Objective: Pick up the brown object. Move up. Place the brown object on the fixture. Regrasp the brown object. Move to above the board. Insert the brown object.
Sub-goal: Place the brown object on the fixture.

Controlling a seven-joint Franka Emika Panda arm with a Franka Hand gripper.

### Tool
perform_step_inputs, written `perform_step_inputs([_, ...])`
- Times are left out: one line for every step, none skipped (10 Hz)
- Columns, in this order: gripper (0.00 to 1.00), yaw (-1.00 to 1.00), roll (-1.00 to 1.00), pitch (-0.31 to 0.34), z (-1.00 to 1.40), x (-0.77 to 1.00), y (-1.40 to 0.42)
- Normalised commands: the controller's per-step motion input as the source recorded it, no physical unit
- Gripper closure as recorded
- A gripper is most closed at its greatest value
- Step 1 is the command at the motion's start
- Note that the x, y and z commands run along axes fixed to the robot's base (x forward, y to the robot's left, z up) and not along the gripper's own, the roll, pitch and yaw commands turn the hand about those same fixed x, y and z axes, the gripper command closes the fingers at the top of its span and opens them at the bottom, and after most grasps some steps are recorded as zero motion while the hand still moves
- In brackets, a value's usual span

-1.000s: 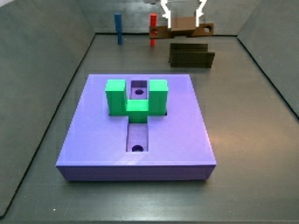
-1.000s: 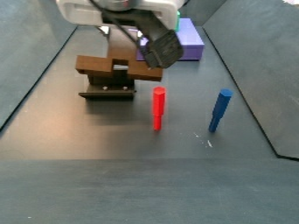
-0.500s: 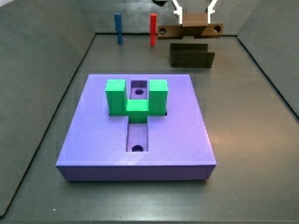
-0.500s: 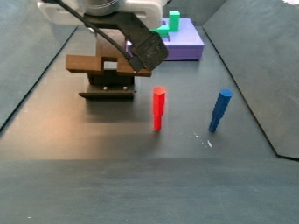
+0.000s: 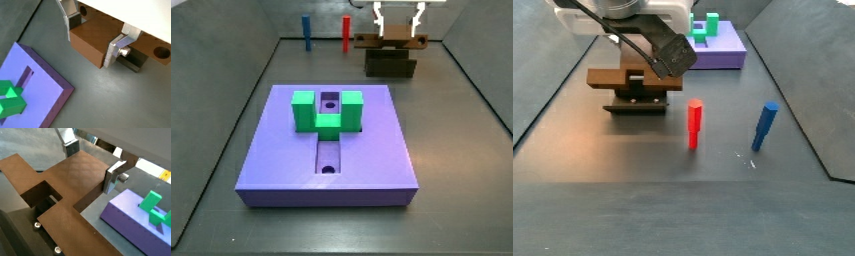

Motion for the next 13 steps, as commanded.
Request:
perform_step_inputs([1.0, 0.0, 0.03, -0.12, -0.22, 0.0, 0.0])
perform_step_inputs([1.0, 0.0, 0.0, -0.151, -0.14, 0.0, 0.0])
perform_step_inputs([1.0, 0.0, 0.0, -0.151, -0.11, 0.04, 0.0])
perform_step_inputs([1.0, 0.0, 0.0, -0.163, -0.22, 0.01, 0.0])
perform_step_inputs([1.0, 0.0, -0.04, -0.22, -0.3, 0.01, 0.0])
perform_step_inputs([1.0, 0.0, -0.36, -0.463, -0.37, 0.0, 0.05])
perform_step_inputs([1.0, 0.03, -0.43, -0.483, -0.29, 0.03, 0.1])
perform_step_inputs([1.0, 0.05, -0.47, -0.489, -0.21, 0.06, 0.08])
perform_step_inputs([1.0, 0.0, -0.06, -0.12, -0.05, 0.01, 0.0])
perform_step_inputs([1.0, 0.0, 0.19, 0.091, 0.0, 0.02, 0.0])
perform_step_inputs([1.0, 0.0, 0.38, 0.326, 0.01, 0.09, 0.0])
perform_step_inputs([1.0, 0.0, 0.36, 0.3, 0.0, 0.1, 0.0])
perform_step_inputs([1.0, 0.0, 0.37, 0.329, -0.02, 0.1, 0.0])
